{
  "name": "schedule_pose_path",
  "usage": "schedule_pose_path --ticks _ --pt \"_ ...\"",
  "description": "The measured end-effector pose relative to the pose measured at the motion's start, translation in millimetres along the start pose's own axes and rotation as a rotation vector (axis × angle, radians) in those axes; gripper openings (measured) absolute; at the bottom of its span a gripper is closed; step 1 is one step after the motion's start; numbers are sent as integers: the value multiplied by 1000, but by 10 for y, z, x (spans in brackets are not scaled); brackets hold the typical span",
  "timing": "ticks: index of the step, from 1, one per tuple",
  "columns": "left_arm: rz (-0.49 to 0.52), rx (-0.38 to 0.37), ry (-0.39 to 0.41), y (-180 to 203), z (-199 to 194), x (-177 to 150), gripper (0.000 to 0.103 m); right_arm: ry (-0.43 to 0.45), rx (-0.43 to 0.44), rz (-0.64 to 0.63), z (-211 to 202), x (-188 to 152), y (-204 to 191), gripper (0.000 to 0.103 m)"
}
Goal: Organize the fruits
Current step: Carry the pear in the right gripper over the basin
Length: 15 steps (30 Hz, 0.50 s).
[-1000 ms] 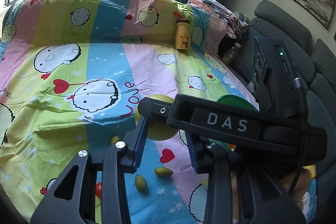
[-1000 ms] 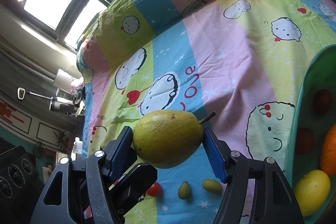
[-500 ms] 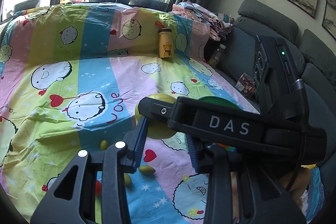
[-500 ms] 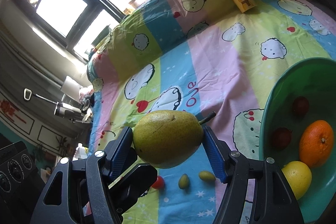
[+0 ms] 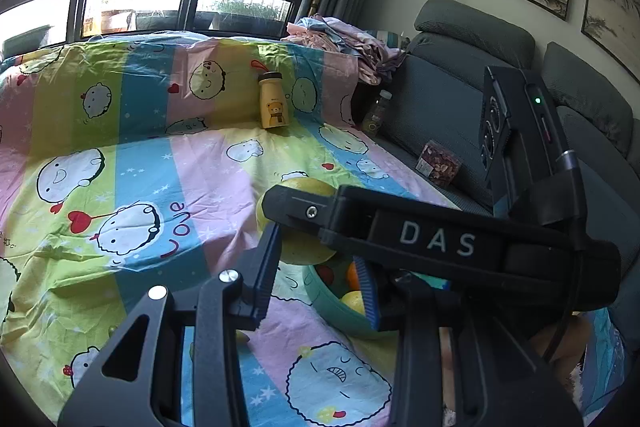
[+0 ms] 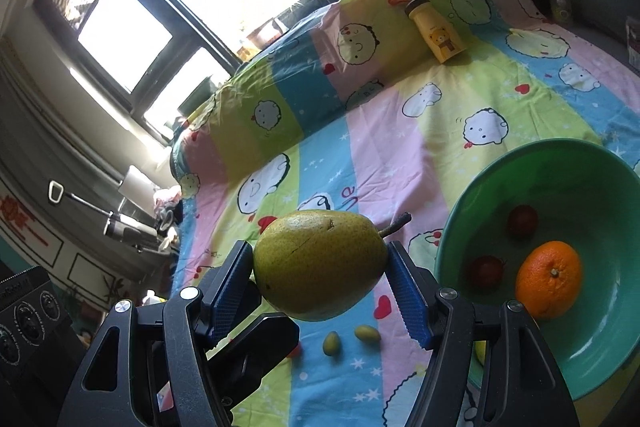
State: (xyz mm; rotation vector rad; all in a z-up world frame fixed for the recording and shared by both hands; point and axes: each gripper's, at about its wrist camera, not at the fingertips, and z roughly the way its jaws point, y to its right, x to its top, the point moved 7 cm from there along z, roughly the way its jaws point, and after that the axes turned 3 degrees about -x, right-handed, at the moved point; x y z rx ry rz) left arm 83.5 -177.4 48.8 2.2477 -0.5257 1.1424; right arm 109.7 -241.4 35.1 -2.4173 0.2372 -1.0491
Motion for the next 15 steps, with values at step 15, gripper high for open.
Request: schedule_pose_path --ticks 15 --pt "49 -69 -44 484 400 7 35 56 -65 48 -347 117 544 70"
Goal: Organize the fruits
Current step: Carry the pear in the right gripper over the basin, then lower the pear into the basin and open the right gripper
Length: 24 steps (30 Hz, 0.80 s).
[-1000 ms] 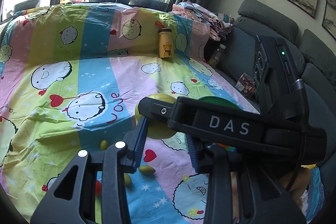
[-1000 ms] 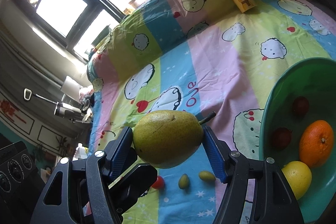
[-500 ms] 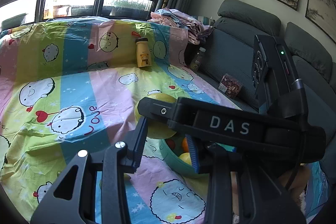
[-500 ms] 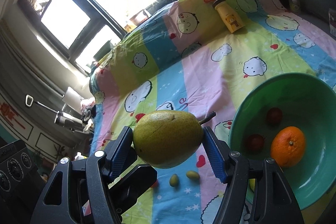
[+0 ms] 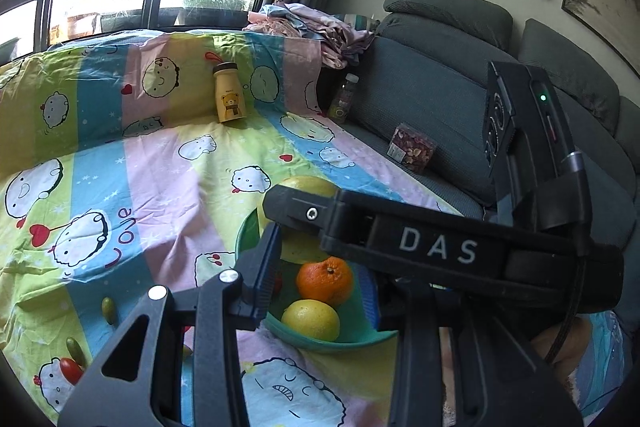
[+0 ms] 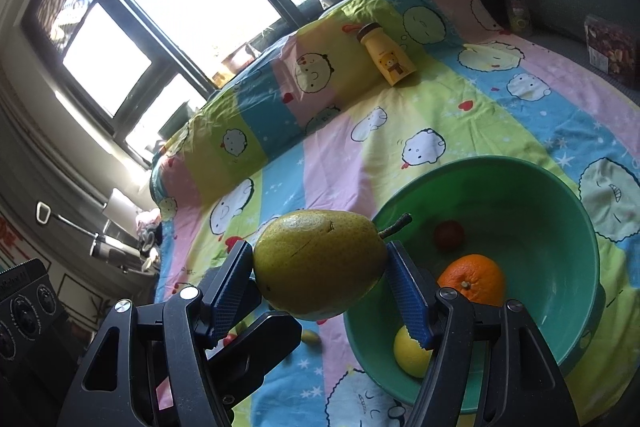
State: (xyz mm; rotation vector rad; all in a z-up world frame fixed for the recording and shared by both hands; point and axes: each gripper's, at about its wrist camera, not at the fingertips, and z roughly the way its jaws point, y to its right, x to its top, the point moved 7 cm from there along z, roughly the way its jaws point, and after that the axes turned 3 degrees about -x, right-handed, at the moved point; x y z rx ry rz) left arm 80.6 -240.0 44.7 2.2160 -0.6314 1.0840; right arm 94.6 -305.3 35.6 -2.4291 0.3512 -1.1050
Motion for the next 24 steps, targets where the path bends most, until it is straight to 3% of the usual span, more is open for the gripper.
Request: schedule_pose_path --ticks 19,24 --pt "-5 -53 -92 250 539 -73 39 -29 -50 86 -1 81 613 70" --pt "1 -25 -119 263 699 -103 38 -33 -46 114 -8 90 756 67"
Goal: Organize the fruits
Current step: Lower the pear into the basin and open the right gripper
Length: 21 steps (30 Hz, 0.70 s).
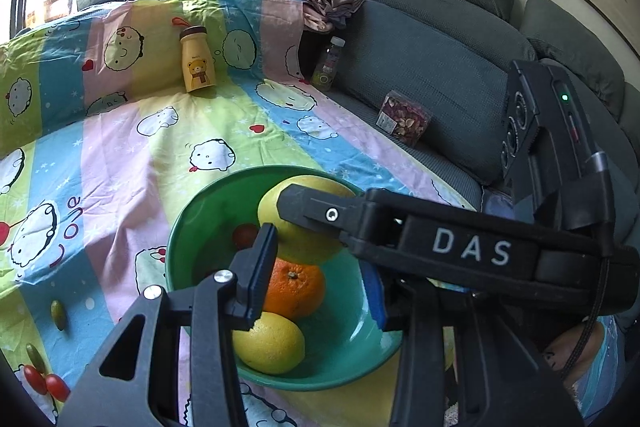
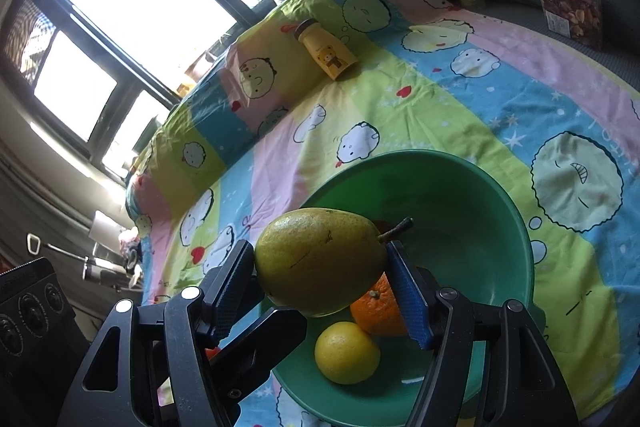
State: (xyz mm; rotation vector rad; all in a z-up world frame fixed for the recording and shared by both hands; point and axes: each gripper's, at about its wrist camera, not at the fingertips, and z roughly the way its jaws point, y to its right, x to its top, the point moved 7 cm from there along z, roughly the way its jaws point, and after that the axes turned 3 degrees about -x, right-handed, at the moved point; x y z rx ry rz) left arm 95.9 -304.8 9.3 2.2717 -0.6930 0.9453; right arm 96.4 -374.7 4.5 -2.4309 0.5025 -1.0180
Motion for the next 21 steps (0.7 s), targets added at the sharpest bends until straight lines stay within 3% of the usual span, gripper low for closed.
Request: schedule_pose_path --ticks 1,2,3,4,6,8,12,16,21 --pt "-12 -47 -5 22 30 -3 35 1 6 3 -7 5 16 66" --pt "-34 -142 -10 80 53 -9 30 -1 31 3 -5 5 8 63" --pt "-38 -222 -19 151 84 -20 19 -15 87 6 11 -4 -33 56" --pt "-31 -261 -28 209 122 -32 17 -32 136 14 28 -16 -59 54" --pt "-4 -182 -27 179 229 -37 25 -33 99 47 58 -2 40 54" --pt "-40 -117 -71 75 370 -68 20 -40 7 79 117 4 227 54" --pt "-132 -100 -146 -89 537 -171 20 -47 44 121 113 25 335 51" --pt "-131 -74 -135 -118 497 -194 21 -25 -24 107 79 37 350 51" --pt "-111 -34 -116 -106 407 -161 22 -32 -22 106 86 43 362 51"
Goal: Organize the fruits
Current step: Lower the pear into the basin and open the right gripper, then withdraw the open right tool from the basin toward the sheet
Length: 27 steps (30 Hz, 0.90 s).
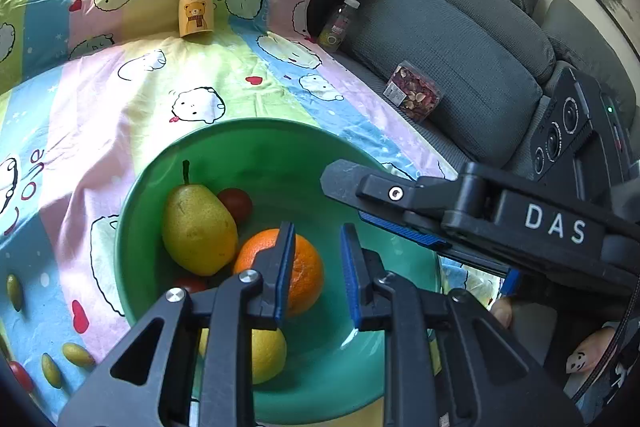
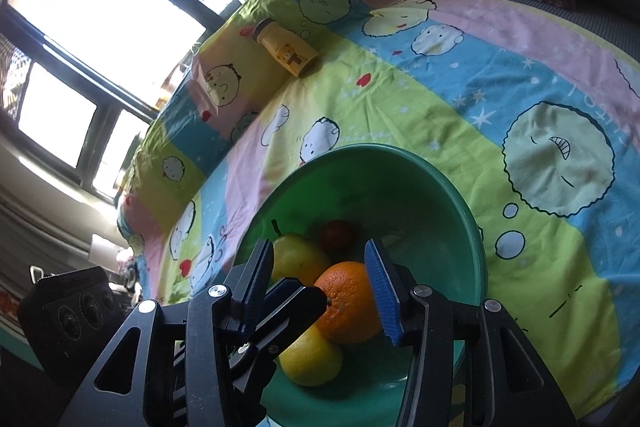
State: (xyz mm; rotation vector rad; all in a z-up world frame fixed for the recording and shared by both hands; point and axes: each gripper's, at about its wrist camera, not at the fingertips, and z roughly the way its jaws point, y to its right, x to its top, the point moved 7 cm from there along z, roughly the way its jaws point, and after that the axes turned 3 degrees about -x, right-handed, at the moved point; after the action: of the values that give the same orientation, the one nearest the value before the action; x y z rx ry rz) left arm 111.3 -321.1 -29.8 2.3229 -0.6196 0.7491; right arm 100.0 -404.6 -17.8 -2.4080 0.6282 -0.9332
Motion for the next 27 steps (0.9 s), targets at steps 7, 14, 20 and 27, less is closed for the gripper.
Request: schedule_pose_path --ticks 7,14,20,27 --pt "-13 31 26 -39 -209 -3 26 7 8 -39 -52 -22 -142 51" --pt "-43 100 88 -224 -637 -30 40 31 -1 -120 -144 -107 -436 51" --pt "-105 236 155 -602 -1197 -137 63 23 54 -216 -173 -252 -825 54" --pt "-216 449 181 -1260 -1810 -412 86 -25 92 -330 -44 -522 -1271 64"
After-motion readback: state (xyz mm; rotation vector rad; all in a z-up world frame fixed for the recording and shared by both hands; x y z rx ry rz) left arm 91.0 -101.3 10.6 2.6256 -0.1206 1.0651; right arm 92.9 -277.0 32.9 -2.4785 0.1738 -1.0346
